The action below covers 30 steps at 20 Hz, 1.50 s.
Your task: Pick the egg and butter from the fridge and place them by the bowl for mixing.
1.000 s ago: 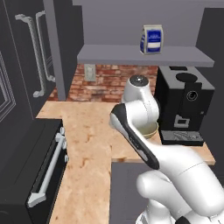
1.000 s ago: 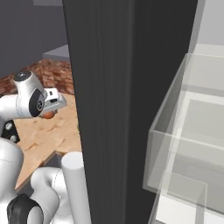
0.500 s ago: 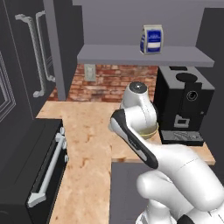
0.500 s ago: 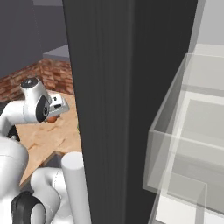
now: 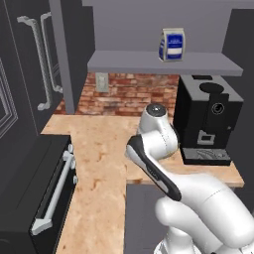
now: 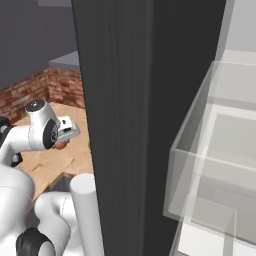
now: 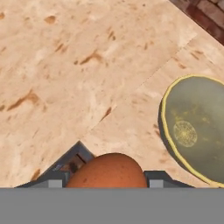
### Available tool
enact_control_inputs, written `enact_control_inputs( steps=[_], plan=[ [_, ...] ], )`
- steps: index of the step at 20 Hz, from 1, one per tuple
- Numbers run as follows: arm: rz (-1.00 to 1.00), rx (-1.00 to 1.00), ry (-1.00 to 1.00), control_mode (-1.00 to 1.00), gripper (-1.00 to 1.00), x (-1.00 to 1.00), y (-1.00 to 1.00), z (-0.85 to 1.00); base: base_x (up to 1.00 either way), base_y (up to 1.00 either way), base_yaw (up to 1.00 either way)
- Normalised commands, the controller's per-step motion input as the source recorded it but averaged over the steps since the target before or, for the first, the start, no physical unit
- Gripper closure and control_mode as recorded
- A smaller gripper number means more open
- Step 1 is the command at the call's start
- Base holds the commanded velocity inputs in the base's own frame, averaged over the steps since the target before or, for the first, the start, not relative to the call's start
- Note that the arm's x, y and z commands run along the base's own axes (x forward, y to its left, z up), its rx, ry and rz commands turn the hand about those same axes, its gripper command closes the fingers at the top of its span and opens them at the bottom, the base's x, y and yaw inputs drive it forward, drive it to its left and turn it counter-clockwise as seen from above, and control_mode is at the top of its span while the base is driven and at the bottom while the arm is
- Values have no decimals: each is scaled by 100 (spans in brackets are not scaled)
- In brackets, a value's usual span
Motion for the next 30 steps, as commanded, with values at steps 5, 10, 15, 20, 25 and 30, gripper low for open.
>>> enact_control_inputs(
  steps=[5, 10, 15, 20, 25, 30],
  plan=[
    [-25, 0, 0, -100, 100, -2, 0, -32, 0, 0, 0],
    [-35, 0, 3, -100, 100, 15, -6, -30, 0, 0, 0],
    [-29, 6, 11, -100, 100, 29, -9, -34, 0, 0, 0],
    [-20, 11, 6, -100, 100, 22, -16, -29, 0, 0, 0],
    [-18, 7, 0, -100, 100, 4, -3, -38, 0, 0, 0],
    [-20, 7, 0, -100, 100, 4, 0, -36, 0, 0, 0]
  ],
)
